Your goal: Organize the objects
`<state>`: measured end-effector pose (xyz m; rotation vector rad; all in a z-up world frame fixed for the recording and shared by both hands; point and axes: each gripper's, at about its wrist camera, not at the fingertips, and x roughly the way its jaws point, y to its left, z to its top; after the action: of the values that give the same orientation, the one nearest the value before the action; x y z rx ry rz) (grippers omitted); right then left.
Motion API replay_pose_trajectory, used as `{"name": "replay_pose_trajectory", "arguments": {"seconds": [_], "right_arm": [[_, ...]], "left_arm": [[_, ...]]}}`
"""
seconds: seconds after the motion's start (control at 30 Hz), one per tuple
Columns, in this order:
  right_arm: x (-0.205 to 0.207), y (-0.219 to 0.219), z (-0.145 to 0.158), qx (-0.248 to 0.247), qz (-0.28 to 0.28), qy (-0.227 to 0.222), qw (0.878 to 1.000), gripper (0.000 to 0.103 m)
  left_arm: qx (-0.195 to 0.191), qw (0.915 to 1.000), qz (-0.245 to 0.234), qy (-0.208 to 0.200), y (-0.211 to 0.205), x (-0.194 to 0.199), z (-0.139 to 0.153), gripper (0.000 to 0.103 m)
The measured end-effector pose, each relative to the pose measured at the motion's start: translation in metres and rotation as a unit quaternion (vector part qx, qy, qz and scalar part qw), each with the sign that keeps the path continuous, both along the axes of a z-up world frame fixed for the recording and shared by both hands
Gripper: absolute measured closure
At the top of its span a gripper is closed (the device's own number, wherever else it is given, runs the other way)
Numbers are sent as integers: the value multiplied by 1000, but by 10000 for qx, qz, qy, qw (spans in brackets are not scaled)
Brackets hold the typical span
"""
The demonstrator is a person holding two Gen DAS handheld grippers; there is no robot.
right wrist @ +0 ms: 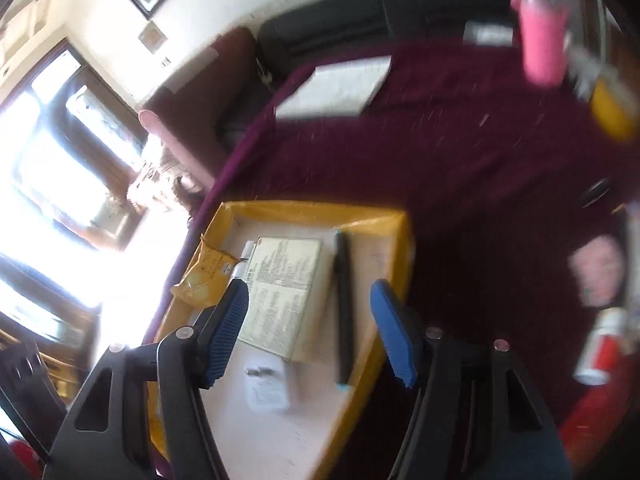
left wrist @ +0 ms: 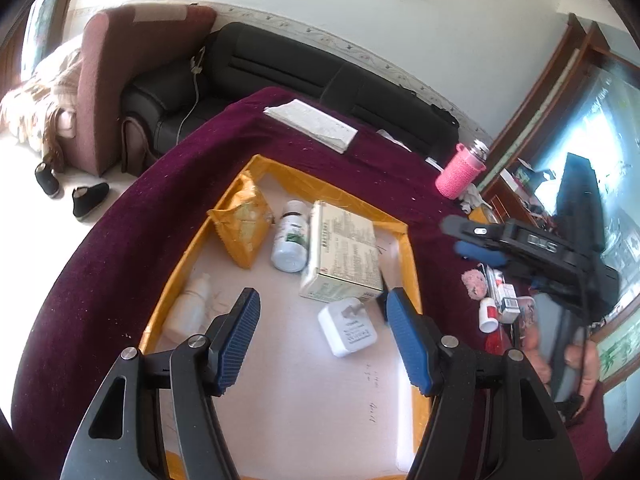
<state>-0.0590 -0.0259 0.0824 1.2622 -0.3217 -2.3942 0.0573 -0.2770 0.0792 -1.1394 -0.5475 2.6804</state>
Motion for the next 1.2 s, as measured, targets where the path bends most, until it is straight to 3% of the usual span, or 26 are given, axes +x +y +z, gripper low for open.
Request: {"name": "replay_pose_trajectory", "arguments": {"seconds": [0.1,0.17,0.23,0.3,0.47,0.57,0.73,1.0,1.2], "right_arm": [[43,41,38,589,-399,926,9932,35],[70,80,49,992,-914,1362,9815,15],[81,114,43,1204,-1332,1313,9749,12],[89,160,28,1326,-1808,876,9706,12],[111,247,-10,521,-2556,603,9635,12],[121,270,-23,311,-2798,707,9569,12],[121,290,-44,270,-2939,922,9510,12],[123,314,-58,-459,-2999,940,9482,12],[124,314,-58,-599,-2961,950,9485,12]], "left_arm": [[-163,9994,-274,148,28,7,11,38],[-213,9980,-551,227,56,11,18,32],[-173,9961,-839,220,79,11,20,31],[-182,9926,-1197,70,111,7,16,31],[-551,9820,-1777,-319,189,2,0,31],[-937,9756,-1957,-339,232,3,-9,31],[-1336,9591,-2439,-518,293,-4,-37,31],[-1936,9355,-2920,-457,361,-28,-67,31],[-2192,9246,-3091,-375,389,-26,-87,32]]}}
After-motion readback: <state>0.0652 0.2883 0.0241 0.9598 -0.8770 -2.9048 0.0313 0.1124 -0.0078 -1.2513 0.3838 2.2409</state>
